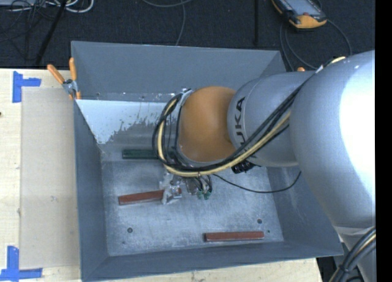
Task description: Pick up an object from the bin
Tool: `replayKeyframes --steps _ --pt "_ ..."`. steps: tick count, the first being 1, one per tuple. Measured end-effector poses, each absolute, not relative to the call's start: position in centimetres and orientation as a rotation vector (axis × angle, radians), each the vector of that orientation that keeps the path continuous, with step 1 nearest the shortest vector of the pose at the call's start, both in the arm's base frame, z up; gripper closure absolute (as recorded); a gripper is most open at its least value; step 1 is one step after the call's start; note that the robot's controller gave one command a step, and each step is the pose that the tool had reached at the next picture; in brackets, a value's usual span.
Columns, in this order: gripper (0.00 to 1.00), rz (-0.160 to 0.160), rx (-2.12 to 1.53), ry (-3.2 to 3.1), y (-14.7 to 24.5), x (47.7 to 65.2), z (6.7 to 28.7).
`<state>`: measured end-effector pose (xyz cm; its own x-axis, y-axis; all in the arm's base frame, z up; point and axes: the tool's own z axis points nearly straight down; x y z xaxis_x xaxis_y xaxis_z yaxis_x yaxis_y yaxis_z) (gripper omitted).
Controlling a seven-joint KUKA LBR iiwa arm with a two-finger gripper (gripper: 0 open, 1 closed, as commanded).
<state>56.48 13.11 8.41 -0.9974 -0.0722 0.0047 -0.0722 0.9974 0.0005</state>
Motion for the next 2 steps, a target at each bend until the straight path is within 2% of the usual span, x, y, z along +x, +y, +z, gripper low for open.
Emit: replayKeyframes --steps 2 --pt "1.0 -0.001 0.113 -3.138 13.1 56.6 12.0"
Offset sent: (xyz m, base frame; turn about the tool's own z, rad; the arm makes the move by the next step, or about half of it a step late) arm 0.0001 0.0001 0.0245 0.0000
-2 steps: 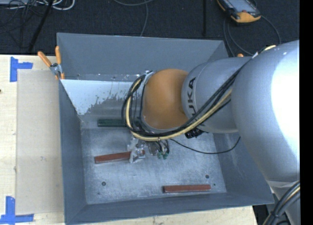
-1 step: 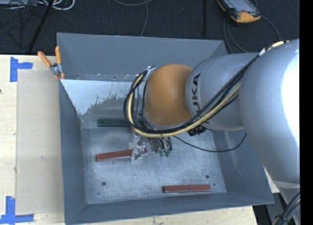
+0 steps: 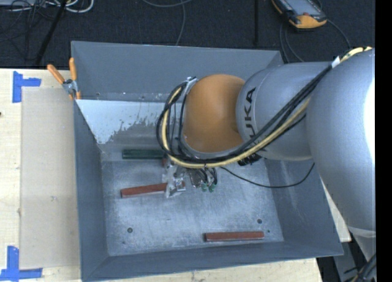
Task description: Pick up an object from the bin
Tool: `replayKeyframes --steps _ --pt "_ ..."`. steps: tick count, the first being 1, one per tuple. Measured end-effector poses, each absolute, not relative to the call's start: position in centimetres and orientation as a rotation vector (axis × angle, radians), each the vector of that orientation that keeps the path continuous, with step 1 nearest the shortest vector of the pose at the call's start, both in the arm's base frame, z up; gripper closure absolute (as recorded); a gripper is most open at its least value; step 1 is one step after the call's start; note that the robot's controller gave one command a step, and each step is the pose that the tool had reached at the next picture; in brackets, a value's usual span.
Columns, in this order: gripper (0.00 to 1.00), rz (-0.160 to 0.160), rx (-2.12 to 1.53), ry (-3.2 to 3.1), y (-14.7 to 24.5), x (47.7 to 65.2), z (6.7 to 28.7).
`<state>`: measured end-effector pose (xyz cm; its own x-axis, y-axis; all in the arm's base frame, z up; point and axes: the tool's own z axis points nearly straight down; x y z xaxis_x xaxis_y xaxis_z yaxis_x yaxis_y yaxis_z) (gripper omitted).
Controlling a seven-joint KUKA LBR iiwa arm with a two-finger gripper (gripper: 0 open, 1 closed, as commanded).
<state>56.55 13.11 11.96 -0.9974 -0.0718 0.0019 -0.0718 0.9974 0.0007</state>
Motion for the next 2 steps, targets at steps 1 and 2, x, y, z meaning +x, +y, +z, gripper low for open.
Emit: replayKeyframes --steps 1,2 --pt "1.0 0.0 0.113 -3.135 13.1 56.4 13.5" --pt "1.0 -0.001 0.112 -3.137 13.1 56.5 15.3"
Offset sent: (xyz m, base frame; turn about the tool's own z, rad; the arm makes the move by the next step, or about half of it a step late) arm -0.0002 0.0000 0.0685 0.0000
